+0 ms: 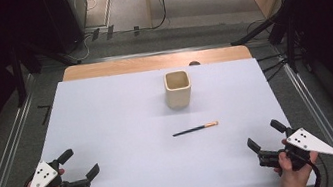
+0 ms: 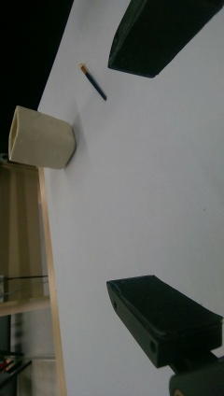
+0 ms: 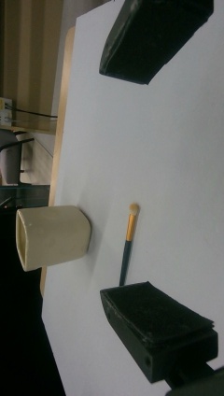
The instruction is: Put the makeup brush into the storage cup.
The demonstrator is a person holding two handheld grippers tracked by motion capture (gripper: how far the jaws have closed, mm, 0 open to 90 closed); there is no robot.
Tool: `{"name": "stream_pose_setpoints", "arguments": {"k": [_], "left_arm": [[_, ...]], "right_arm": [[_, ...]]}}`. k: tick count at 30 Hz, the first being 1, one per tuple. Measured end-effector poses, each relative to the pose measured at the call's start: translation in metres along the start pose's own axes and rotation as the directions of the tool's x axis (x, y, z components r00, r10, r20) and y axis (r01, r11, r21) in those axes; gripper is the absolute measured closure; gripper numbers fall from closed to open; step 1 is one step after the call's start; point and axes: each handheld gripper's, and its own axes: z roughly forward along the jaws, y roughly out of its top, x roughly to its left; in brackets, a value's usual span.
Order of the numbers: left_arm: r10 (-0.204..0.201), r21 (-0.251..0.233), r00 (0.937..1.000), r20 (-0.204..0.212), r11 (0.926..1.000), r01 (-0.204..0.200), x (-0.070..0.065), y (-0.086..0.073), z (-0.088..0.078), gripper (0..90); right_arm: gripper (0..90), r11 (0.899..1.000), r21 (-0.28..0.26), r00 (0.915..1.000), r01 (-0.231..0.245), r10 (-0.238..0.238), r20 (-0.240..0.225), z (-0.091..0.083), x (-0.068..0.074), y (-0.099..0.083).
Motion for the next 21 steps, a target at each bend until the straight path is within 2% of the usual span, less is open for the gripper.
{"name": "stream_pose_setpoints", "arguments": {"k": [4, 15, 21], "left_arm": [[-0.014, -0.002, 0.9999, 0.003, 0.9999, 0.014, 0.003, -0.001, -0.001, 0.0], [-0.001, 0.002, 1.0000, 0.006, 1.0000, 0.001, 0.000, -0.001, 0.000, 0.0], [-0.002, -0.002, 1.0000, 0.007, 1.0000, 0.002, 0.000, 0.000, -0.001, 0.0]], "right_arm": [[0.0, 1.000, 0.005, 1.0000, -0.003, 0.003, -0.004, 0.001, 0.000, 0.000], [0.0, 1.000, 0.017, 0.9998, -0.017, 0.017, -0.010, 0.004, 0.001, 0.007], [0.0, 0.999, 0.048, 0.9995, 0.012, -0.011, -0.030, 0.015, 0.007, 0.018]]}}
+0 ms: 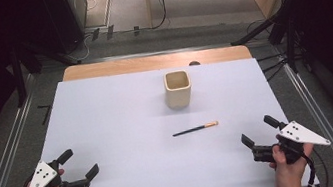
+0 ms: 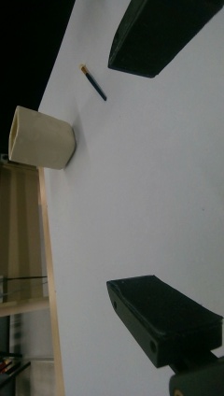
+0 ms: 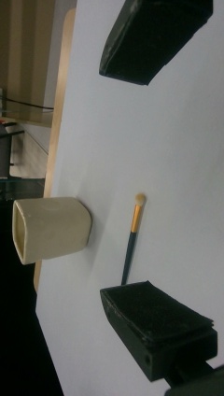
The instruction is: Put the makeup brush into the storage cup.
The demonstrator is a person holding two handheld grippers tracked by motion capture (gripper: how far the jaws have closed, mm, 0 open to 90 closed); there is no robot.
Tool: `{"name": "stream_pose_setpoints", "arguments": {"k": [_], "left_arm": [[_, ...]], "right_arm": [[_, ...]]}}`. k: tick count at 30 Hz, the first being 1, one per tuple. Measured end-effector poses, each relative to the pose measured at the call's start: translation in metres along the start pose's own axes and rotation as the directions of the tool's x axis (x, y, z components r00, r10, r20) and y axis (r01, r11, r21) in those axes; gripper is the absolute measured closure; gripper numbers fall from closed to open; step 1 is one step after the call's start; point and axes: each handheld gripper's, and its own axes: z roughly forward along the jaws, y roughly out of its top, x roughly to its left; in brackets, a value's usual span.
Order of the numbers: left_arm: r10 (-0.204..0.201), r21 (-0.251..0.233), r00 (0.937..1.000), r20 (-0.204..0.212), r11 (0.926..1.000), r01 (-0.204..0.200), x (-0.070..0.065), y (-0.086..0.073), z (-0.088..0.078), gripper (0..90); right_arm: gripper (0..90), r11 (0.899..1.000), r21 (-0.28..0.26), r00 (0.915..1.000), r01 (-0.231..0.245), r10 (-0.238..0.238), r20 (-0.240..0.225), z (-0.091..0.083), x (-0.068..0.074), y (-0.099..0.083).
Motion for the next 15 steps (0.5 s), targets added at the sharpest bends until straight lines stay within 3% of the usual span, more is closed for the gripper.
{"name": "stream_pose_setpoints", "arguments": {"k": [15], "left_arm": [[-0.004, 0.003, 0.9999, 0.009, 1.0000, 0.004, -0.002, -0.001, 0.002, 0.0]], "right_arm": [[0.0, 0.994, 0.060, 0.9928, 0.095, -0.091, -0.078, 0.044, 0.019, 0.039]]}}
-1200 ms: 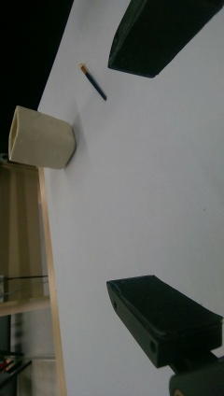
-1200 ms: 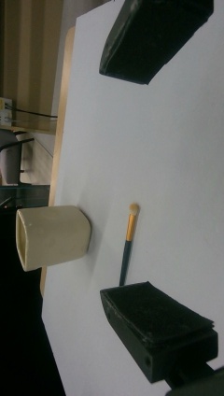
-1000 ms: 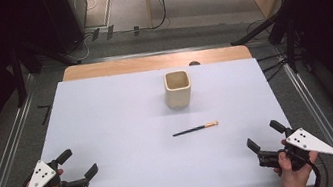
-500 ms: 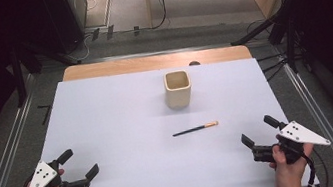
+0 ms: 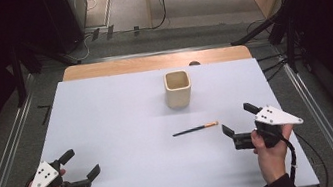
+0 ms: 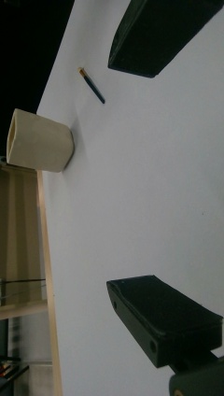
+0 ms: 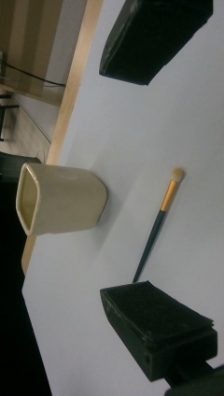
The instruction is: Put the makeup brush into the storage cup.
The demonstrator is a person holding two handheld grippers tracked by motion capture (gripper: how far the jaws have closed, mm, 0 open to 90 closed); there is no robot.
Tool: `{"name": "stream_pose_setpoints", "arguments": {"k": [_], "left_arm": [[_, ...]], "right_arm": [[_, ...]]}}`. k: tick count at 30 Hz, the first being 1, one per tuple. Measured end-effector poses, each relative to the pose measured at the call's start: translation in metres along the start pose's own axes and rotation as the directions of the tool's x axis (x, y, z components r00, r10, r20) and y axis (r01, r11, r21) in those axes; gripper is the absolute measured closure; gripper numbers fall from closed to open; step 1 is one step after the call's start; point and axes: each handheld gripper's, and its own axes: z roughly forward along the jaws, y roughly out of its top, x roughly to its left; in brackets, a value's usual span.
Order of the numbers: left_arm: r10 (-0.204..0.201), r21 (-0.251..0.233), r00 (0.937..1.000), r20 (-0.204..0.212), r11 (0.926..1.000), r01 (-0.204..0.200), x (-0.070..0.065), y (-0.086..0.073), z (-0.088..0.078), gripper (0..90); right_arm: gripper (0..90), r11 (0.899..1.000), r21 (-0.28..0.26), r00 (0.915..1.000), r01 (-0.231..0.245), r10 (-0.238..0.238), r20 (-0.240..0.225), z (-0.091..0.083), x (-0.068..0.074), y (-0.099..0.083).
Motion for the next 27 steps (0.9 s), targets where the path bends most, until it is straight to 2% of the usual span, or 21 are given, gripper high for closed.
{"name": "stream_pose_setpoints", "arguments": {"k": [8, 12, 19, 23, 27], "left_arm": [[0.002, 0.009, 1.0000, 0.003, 1.0000, -0.002, 0.000, -0.001, 0.002, 0.0], [-0.001, 0.006, 1.0000, -0.003, 1.0000, 0.001, 0.001, -0.001, 0.001, 0.0], [-0.009, 0.001, 0.9999, -0.008, 1.0000, 0.009, 0.003, -0.001, 0.000, 0.0], [-0.006, 0.001, 1.0000, -0.007, 1.0000, 0.006, 0.002, -0.001, 0.000, 0.0], [-0.006, 0.002, 1.0000, -0.007, 1.0000, 0.006, 0.002, -0.001, 0.000, 0.0]], "right_arm": [[0.0, 0.997, 0.050, 0.9980, 0.051, -0.049, -0.039, 0.024, 0.003, 0.024], [0.0, 0.992, 0.084, 0.9947, 0.091, -0.087, -0.056, 0.036, 0.004, 0.033], [0.0, 0.982, 0.132, 0.9879, 0.137, -0.125, -0.092, 0.051, 0.004, 0.049], [0.0, 0.970, 0.178, 0.9821, 0.165, -0.145, -0.120, 0.060, 0.004, 0.055], [0.0, 0.953, 0.233, 0.9740, 0.194, -0.159, -0.161, 0.069, 0.004, 0.059]]}}
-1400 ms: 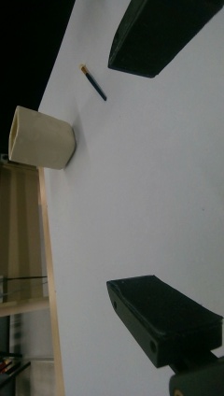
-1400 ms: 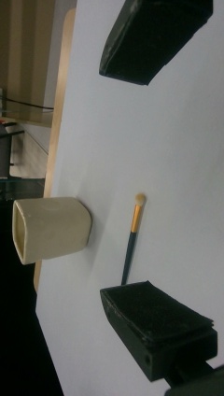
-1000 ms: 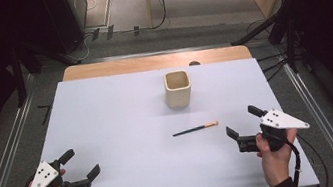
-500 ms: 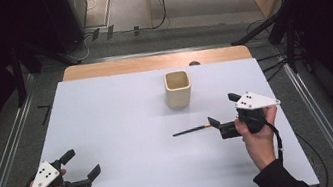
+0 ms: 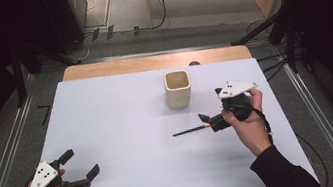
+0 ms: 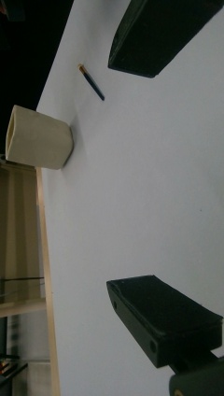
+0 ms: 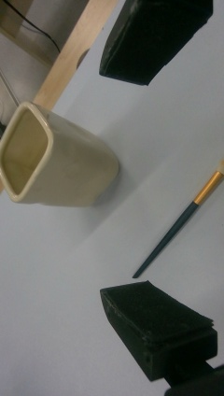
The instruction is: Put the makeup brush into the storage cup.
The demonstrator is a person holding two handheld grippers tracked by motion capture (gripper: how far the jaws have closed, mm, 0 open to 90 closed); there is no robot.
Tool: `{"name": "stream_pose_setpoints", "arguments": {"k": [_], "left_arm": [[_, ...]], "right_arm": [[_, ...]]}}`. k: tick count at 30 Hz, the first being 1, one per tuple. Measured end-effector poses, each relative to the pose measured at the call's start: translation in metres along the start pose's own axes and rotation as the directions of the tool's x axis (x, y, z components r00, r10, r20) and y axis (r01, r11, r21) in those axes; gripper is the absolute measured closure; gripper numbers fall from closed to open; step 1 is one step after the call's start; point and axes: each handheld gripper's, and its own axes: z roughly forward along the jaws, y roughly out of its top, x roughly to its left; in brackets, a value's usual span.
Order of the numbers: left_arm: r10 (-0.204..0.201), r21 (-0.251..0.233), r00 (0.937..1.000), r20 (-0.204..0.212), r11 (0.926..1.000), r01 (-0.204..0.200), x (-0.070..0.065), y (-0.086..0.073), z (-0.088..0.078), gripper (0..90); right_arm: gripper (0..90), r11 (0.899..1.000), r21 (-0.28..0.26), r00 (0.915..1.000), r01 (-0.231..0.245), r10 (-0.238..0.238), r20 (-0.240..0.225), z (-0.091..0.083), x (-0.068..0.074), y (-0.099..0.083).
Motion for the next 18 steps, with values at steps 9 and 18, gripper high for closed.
{"name": "stream_pose_setpoints", "arguments": {"k": [9, 18], "left_arm": [[0.001, 0.002, 1.0000, 0.001, 1.0000, -0.001, 0.000, 0.000, 0.000, 0.0], [0.002, 0.008, 1.0000, 0.005, 1.0000, -0.002, 0.000, -0.001, 0.001, 0.0]], "right_arm": [[2.5, 0.980, 0.178, 0.9930, 0.083, -0.066, -0.099, 0.024, 0.001, 0.007], [13.1, 0.926, 0.353, 0.9822, 0.134, -0.077, -0.172, 0.053, -0.005, 0.000]]}}
